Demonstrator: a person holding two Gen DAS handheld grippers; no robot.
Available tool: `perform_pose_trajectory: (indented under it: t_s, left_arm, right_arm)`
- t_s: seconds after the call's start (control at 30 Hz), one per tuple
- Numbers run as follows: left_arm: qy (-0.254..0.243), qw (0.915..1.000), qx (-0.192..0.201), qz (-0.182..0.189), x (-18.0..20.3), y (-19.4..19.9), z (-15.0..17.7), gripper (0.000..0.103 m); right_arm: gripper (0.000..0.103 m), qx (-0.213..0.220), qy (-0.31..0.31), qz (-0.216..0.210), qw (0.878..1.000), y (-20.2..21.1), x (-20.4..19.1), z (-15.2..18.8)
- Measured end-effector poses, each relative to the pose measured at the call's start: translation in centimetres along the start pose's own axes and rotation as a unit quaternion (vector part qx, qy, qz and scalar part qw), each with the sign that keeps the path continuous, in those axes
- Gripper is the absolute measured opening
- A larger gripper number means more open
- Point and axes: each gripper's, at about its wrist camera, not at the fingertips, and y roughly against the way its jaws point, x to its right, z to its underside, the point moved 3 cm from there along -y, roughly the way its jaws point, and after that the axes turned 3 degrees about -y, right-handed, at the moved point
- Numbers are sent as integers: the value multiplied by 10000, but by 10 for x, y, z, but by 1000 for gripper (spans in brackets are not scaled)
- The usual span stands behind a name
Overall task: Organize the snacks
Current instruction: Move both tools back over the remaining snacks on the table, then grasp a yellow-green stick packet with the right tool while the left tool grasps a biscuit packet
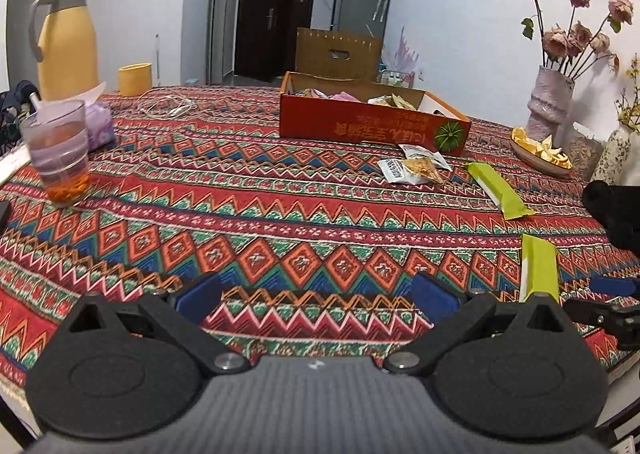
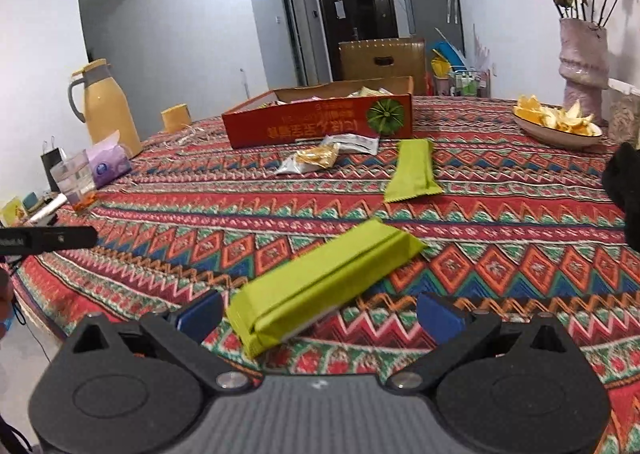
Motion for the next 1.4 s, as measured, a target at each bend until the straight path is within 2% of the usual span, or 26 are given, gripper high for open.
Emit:
perform_pose_trajectory:
  t_s: [0.17,0.23,0.27,0.33,0.37,0.4,0.47,0.57,0.63,0.77,0.83,0.87,0.9,0.93,1.0,1.07,1.1,1.13,1.17,1.2,1.27,1.3,1.37,1.4]
  left_arm:
    - [-36,9998,-188,-10,2,-17,-1,103]
    - [-44,9997,-243,-14,1,-23,-1,103]
    - [-54,9996,-266,-18,0,-26,-2,103]
    - [-97,9995,-315,-22,0,-34,-5,103]
    - [-140,9993,-334,-9,0,-38,-8,103]
    - [-189,9992,-344,7,1,-42,-11,103]
    - [-361,9988,-316,99,6,-52,-19,103]
    - [-776,9961,-201,366,23,-72,-34,103]
    - [-1160,9911,-142,630,39,-91,-45,103]
    - [-1909,9747,158,1150,73,-132,-72,103]
    - [-2123,9690,165,1256,86,-154,-83,103]
    - [-2236,9644,173,1400,92,-167,-90,103]
    - [-2310,9611,170,1507,97,-180,-95,102]
    - [-2358,9586,146,1592,101,-191,-98,101]
    - [-2482,9529,51,1743,106,-217,-106,97]
    - [-2585,9486,14,1828,108,-236,-110,94]
    - [-2606,9458,14,1937,108,-244,-111,93]
    - [-2606,9426,-18,2087,107,-249,-111,93]
    - [-2579,9392,-182,2261,107,-255,-111,92]
    - [-2457,9386,-337,2400,106,-259,-112,90]
    - [-2357,9404,-284,2435,105,-254,-112,70]
    - [-2374,9395,-313,2451,105,-249,-109,54]
    - [-2312,9423,-369,2395,104,-239,-105,52]
    - [-2218,9464,-405,2313,102,-230,-101,47]
  right_arm:
    - [101,-113,-389,-115,9991,-27,4,-12]
    - [89,-134,-360,-112,9992,-41,3,-17]
    - [81,-175,-216,65,9996,-49,0,-20]
    - [73,-211,234,473,9984,-63,-8,-24]
    - [61,-222,355,546,9976,-68,-11,-27]
    - [49,-217,478,557,9971,-72,-15,-29]
    - [39,-213,599,394,9972,-76,-19,-33]
    - [36,-146,830,334,9959,-81,-21,-38]
    - [35,-88,771,349,9964,-83,-16,-43]
    - [35,1,590,608,9964,-82,5,-50]
    - [35,-14,476,667,9966,-80,16,-52]
    - [42,-30,439,698,9966,-80,20,-52]
    - [55,-47,429,780,9960,-79,23,-51]
    - [60,-79,447,859,9953,-79,26,-51]
    - [61,-191,467,889,9948,-78,31,-48]
    - [60,-267,419,845,9952,-78,34,-45]
    - [56,-257,409,818,9955,-76,36,-44]
    - [50,-248,401,802,9957,-76,37,-45]
    - [38,-228,354,794,9960,-75,39,-46]
    - [38,-207,293,869,9956,-75,42,-48]
    - [37,-190,207,909,9955,-75,46,-50]
    - [37,-169,169,915,9955,-75,49,-50]
    - [37,-151,138,910,9956,-75,51,-51]
    - [36,-149,149,909,9956,-74,50,-51]
